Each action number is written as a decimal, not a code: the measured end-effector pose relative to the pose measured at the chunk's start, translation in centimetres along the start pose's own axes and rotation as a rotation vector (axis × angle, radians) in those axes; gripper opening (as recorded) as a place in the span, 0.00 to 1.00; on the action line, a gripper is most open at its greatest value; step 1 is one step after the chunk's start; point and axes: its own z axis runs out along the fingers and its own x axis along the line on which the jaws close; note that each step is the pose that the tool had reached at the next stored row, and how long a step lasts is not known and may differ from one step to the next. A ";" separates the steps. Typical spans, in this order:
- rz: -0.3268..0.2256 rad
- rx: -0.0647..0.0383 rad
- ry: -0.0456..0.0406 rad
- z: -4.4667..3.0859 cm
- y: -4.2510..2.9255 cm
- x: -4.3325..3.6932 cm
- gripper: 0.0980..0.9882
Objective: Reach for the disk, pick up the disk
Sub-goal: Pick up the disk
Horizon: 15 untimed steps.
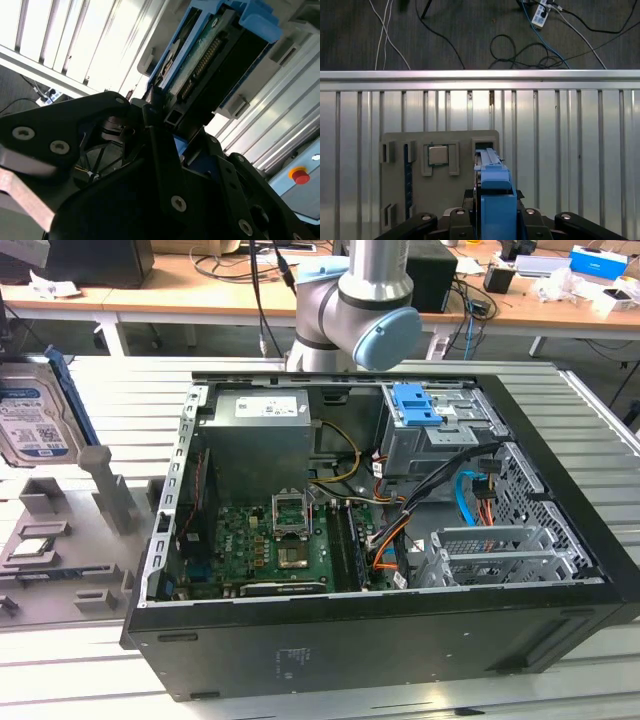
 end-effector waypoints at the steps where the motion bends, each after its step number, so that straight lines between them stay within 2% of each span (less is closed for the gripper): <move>1: 0.000 0.000 0.0003 -0.22 0.00 0.00 0.30; 15: 0.000 -0.002 0.0054 -3.62 0.03 -0.03 0.30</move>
